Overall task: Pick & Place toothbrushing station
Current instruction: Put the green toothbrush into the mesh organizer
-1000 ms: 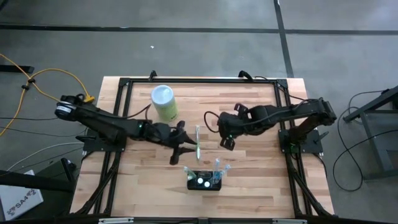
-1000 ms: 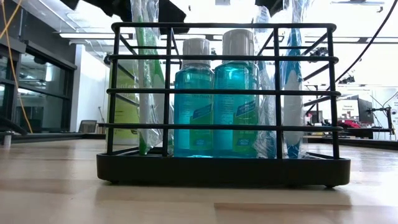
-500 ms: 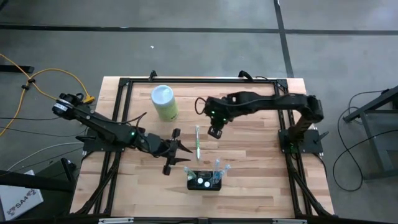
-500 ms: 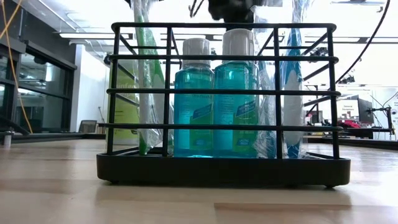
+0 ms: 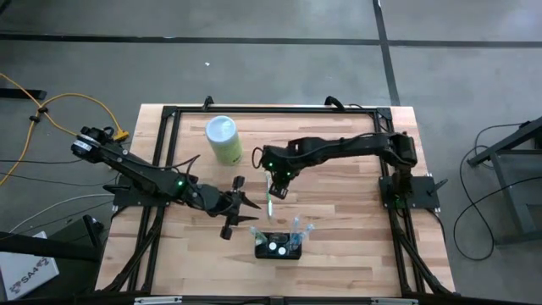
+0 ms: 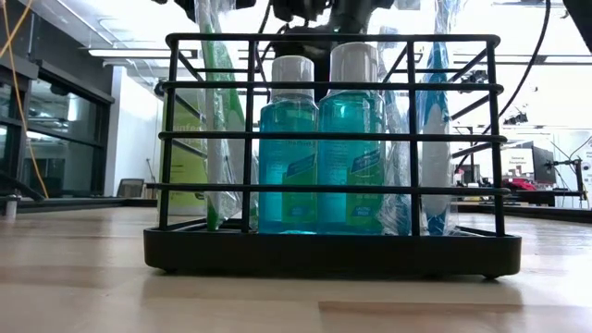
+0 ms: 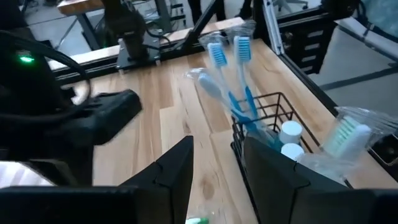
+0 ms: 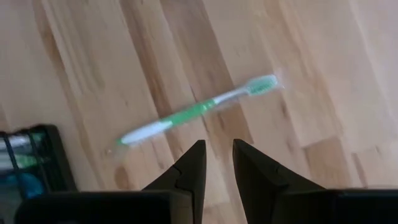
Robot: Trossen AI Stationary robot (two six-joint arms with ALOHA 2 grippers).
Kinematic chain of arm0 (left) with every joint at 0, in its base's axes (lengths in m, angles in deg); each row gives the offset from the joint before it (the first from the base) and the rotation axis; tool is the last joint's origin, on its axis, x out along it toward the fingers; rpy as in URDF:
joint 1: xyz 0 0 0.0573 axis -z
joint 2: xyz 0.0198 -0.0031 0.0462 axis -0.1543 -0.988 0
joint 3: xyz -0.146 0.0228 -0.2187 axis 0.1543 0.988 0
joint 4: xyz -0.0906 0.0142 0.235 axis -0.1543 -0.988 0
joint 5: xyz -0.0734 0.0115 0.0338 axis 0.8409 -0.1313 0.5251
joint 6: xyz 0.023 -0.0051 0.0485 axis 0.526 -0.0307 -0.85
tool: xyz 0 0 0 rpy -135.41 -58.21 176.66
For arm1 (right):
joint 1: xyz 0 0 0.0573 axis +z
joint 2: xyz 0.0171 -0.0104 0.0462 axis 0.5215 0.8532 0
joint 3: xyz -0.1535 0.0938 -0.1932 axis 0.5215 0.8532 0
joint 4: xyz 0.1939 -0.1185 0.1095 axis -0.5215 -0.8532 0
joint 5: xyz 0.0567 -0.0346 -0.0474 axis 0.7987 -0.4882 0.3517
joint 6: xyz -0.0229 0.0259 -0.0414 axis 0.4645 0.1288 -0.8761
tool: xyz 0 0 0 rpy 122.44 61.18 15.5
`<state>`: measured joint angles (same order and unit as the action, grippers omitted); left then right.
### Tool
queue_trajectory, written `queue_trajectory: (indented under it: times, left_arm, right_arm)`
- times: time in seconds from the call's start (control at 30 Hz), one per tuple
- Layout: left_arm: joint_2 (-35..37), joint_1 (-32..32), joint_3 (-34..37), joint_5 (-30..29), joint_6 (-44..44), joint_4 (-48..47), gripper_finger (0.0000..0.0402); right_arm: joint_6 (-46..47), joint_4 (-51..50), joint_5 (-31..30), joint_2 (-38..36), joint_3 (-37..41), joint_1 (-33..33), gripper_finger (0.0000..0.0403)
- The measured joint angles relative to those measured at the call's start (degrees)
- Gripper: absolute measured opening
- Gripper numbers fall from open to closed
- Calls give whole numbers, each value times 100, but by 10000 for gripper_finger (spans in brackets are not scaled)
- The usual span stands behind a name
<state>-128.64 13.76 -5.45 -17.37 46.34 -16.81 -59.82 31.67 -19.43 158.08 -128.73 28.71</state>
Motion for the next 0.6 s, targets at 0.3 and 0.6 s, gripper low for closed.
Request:
queue_trajectory:
  times: [0.3,0.6]
  left_arm:
    - [-2,-42,0,-109,299,-7,136]
    - [-26,-42,0,-106,301,8,136]
  right_arm:
    - [477,224,33,94,-2,-2,71]
    - [1324,491,6,94,-2,-4,71]
